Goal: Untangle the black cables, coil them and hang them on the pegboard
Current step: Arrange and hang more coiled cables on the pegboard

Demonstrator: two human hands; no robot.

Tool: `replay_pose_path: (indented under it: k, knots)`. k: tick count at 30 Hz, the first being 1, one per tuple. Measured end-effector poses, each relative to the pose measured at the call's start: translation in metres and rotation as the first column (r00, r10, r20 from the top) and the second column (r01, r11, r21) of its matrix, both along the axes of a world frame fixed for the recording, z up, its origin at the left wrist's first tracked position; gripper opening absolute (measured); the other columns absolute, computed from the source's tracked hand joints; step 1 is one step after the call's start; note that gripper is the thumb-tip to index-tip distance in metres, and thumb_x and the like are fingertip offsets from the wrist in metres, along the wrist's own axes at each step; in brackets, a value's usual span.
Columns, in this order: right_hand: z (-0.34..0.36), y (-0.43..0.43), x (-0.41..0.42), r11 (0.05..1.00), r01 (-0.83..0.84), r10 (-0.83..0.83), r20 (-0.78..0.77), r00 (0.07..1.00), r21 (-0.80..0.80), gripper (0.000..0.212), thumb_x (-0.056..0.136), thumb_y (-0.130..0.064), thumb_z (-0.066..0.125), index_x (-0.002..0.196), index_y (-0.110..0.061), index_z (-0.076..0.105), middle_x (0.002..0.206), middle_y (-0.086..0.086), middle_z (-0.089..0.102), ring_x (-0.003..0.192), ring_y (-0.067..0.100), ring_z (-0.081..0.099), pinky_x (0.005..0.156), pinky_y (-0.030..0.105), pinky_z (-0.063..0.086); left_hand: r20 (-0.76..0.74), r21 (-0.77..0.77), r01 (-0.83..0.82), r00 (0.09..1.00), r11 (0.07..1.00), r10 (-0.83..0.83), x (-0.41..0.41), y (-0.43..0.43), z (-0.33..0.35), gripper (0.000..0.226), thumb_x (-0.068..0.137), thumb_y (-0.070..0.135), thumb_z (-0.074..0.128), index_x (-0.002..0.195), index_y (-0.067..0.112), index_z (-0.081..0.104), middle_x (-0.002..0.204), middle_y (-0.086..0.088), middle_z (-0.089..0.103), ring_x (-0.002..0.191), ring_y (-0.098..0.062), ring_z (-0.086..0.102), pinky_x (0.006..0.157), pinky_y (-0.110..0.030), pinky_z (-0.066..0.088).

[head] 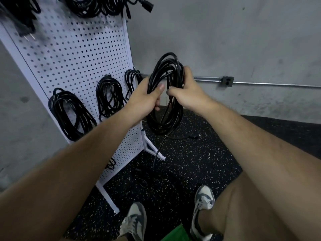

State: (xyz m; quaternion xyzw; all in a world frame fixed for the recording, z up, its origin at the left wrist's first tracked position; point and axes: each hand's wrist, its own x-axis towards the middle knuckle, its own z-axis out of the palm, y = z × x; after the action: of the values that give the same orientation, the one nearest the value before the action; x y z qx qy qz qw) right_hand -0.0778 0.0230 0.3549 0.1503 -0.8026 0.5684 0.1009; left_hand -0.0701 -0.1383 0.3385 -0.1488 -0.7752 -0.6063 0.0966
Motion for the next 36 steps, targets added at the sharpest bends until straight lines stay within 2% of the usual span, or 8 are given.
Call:
replay_pose_path:
  k: [6,10,13,19,24,29,32,36]
  knots:
    - [-0.022,-0.003,-0.001,0.997,-0.044,0.049,0.079,0.996,-0.066,0.061,0.087,-0.009,0.070,0.128,-0.030,0.030,0.102,-0.007,0.064,0.089,0.003,0.063,0.065,0.006,0.046,0.074,0.122,0.075,0.994,0.990,-0.085,0.002,-0.006,-0.010,0.006,0.103,0.012,0.058,0.104,0.018,0.057,0.069,0.004,0.051,0.050,-0.010,0.041,0.052,-0.031,0.042]
    - [-0.032,0.000,-0.001,0.971,-0.197,0.220,0.189,0.957,-0.134,0.037,0.078,-0.015,0.078,0.111,-0.027,0.066,0.096,-0.012,0.076,0.090,-0.001,0.069,0.081,0.020,0.049,0.053,0.192,0.071,0.995,0.979,-0.083,0.002,-0.012,-0.013,0.006,0.103,0.009,0.057,0.109,0.011,0.059,0.066,0.000,0.044,0.048,-0.009,0.035,0.051,-0.031,0.032]
    - [-0.042,-0.002,-0.002,0.930,-0.299,0.350,0.265,0.898,-0.214,0.034,0.084,-0.008,0.071,0.115,-0.021,0.067,0.110,-0.002,0.076,0.106,0.013,0.070,0.094,0.032,0.052,0.053,0.231,0.059,0.996,0.971,-0.073,0.001,-0.020,-0.014,0.008,0.103,0.011,0.057,0.097,0.016,0.058,0.066,-0.001,0.041,0.049,-0.011,0.034,0.053,-0.032,0.032]
    - [-0.035,-0.024,0.001,0.905,-0.242,0.356,0.312,0.881,-0.349,0.018,0.097,0.001,0.053,0.102,-0.014,0.059,0.081,0.008,0.072,0.071,0.019,0.069,0.071,0.031,0.055,0.102,0.277,0.044,0.992,0.960,-0.074,-0.002,-0.029,-0.021,0.008,0.101,0.011,0.061,0.098,0.016,0.056,0.068,0.000,0.050,0.053,-0.014,0.042,0.052,-0.031,0.041]
    - [-0.034,-0.020,-0.007,0.853,-0.341,0.473,0.311,0.824,-0.395,0.027,0.094,-0.016,0.067,0.120,-0.015,0.060,0.124,0.016,0.069,0.105,0.028,0.066,0.093,0.037,0.055,0.138,0.356,0.031,0.987,0.934,-0.085,-0.002,-0.030,-0.023,0.008,0.102,0.017,0.060,0.098,0.015,0.054,0.069,-0.001,0.046,0.050,-0.012,0.035,0.046,-0.025,0.034]
    - [-0.067,0.010,-0.015,0.794,-0.604,0.517,0.600,0.610,-0.070,0.051,0.083,-0.004,0.060,0.131,-0.021,0.060,0.131,-0.003,0.068,0.130,0.020,0.056,0.117,0.041,0.034,0.122,0.395,0.039,0.988,0.918,-0.094,-0.005,-0.036,-0.009,0.011,0.104,0.018,0.058,0.094,0.017,0.052,0.069,0.001,0.046,0.050,-0.010,0.032,0.044,-0.021,0.032]
    - [-0.086,0.016,-0.011,0.684,-0.554,0.197,0.610,0.767,0.476,0.027,0.102,-0.011,0.054,0.122,-0.022,0.068,0.130,-0.009,0.062,0.121,0.009,0.053,0.108,0.029,0.032,0.120,0.394,0.055,0.987,0.917,-0.111,-0.005,-0.041,-0.002,0.010,0.103,0.020,0.059,0.096,0.017,0.052,0.069,0.002,0.046,0.050,-0.009,0.032,0.045,-0.021,0.032]
    - [-0.101,0.023,-0.021,0.826,-0.302,0.029,0.499,0.866,0.476,0.022,0.107,-0.017,0.049,0.105,-0.020,0.071,0.096,-0.005,0.066,0.094,0.013,0.064,0.095,0.034,0.053,0.143,0.363,0.055,0.983,0.930,-0.114,-0.005,-0.042,-0.002,0.014,0.103,0.020,0.060,0.093,0.017,0.050,0.069,0.002,0.046,0.051,-0.009,0.034,0.046,-0.022,0.033]
